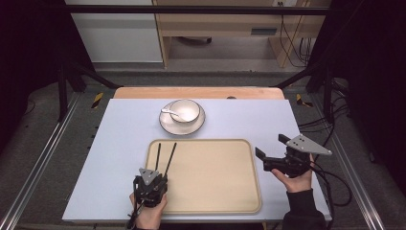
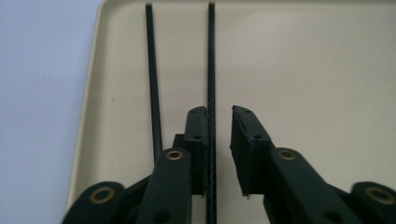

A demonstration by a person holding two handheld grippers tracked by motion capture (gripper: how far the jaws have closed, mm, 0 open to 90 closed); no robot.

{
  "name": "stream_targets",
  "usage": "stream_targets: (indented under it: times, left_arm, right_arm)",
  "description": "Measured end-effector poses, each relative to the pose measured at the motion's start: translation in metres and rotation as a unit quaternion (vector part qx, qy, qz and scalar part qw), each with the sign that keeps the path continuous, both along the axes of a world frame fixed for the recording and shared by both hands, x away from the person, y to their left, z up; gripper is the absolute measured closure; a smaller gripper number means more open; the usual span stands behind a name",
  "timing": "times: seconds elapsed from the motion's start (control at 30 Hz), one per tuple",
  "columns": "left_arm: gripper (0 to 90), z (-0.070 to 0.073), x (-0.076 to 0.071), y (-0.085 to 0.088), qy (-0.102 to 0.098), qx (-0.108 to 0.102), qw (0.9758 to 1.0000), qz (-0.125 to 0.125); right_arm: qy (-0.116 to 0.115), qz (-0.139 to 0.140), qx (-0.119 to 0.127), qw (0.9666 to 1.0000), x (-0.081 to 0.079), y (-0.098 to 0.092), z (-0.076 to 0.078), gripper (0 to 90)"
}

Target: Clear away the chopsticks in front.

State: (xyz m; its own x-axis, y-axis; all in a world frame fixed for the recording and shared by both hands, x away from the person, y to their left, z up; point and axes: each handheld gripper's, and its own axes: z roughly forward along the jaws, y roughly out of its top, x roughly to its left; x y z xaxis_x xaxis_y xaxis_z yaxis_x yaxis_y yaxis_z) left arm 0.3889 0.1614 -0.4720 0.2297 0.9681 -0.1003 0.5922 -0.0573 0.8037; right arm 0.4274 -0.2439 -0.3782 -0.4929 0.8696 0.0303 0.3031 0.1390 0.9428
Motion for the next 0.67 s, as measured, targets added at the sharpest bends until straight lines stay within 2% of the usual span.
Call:
stream_targets:
  times: [0.13,0.2,0.27,0.4,0.47,0.5,0.57,0.63,0.67]
  left_arm:
    - [63.0,0.020,0.003,0.012,-0.044,-0.026,0.9976,-0.047]
    - [57.3,0.031,0.006,0.020,-0.064,-0.028,0.9956,-0.063]
    - [51.7,0.040,0.010,0.028,-0.082,-0.035,0.9925,-0.084]
    - [41.4,0.057,0.019,0.039,-0.100,-0.034,0.9873,-0.118]
    - [35.5,0.065,0.024,0.045,-0.106,-0.044,0.9839,-0.138]
    - [32.5,0.069,0.026,0.047,-0.109,-0.038,0.9832,-0.142]
    - [25.7,0.077,0.029,0.052,-0.115,-0.002,0.9821,-0.149]
    - [19.9,0.083,0.032,0.057,-0.114,0.007,0.9804,-0.161]
    - [18.3,0.085,0.034,0.060,-0.111,0.001,0.9802,-0.164]
  right_arm:
    - [-0.002,-0.001,0.000,1.0000,0.000,-0.001,0.001,5.1]
    - [-0.003,-0.001,0.001,1.0000,-0.001,-0.002,0.001,5.0]
    - [-0.003,-0.003,0.003,1.0000,-0.001,-0.002,0.001,5.0]
    - [-0.002,-0.003,0.001,1.0000,-0.001,-0.002,0.001,4.8]
    - [-0.002,-0.006,0.002,1.0000,-0.002,-0.002,0.001,4.7]
    - [-0.003,-0.006,0.002,1.0000,-0.002,-0.003,0.001,4.7]
    - [-0.002,-0.008,0.005,1.0000,-0.003,-0.004,0.002,4.7]
    - [-0.003,-0.010,0.007,0.9999,-0.003,-0.005,0.002,4.7]
    - [-0.003,-0.010,0.007,0.9999,-0.003,-0.006,0.002,4.6]
